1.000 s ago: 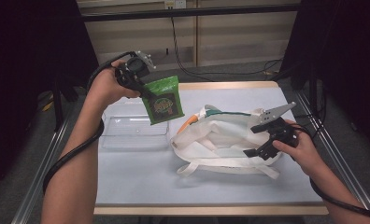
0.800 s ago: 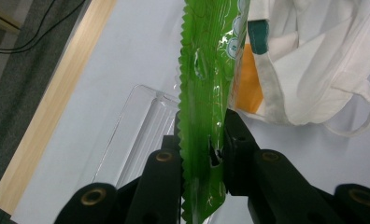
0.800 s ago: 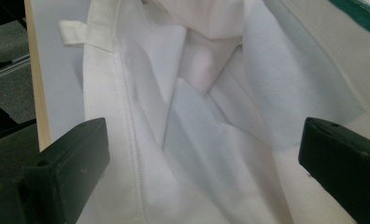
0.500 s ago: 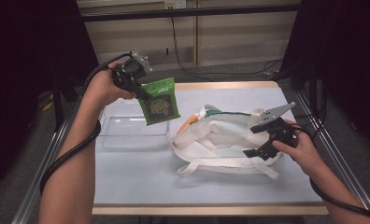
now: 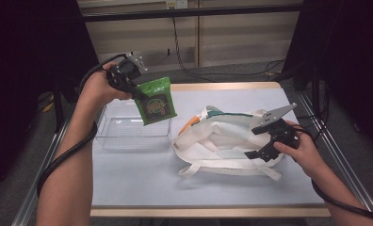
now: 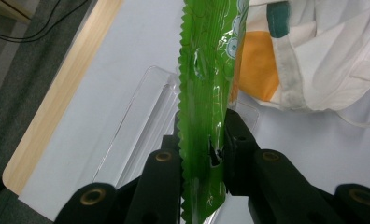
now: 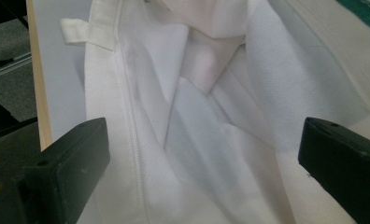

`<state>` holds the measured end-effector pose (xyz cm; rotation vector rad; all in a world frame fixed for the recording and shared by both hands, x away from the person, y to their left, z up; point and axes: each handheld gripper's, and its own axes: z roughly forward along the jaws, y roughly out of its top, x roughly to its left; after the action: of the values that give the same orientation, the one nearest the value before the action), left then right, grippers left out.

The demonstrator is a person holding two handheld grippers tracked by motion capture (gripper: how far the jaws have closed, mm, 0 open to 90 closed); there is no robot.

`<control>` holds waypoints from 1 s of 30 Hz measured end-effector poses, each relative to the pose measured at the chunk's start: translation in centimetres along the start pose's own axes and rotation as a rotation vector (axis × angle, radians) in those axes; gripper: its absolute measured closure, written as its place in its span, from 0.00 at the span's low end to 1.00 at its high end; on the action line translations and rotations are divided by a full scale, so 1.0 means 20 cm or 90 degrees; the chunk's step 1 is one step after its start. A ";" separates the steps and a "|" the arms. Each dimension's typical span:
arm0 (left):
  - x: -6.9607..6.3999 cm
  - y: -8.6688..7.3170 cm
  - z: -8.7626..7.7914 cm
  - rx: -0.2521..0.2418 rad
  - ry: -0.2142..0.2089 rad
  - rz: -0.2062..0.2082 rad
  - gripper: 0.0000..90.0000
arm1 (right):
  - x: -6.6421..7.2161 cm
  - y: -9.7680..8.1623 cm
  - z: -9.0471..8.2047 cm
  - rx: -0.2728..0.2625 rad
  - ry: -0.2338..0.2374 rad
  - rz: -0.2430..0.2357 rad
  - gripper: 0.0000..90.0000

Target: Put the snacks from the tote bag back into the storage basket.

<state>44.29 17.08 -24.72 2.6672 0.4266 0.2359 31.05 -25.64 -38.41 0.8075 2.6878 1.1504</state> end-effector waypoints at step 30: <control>0.04 -0.10 0.04 0.018 0.006 -0.011 0.87 | 0.00 0.00 0.01 0.001 0.006 -0.002 0.02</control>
<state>44.66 18.64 -26.23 2.6899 0.4598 0.2389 31.06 -25.47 -38.60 0.8007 2.6965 1.1537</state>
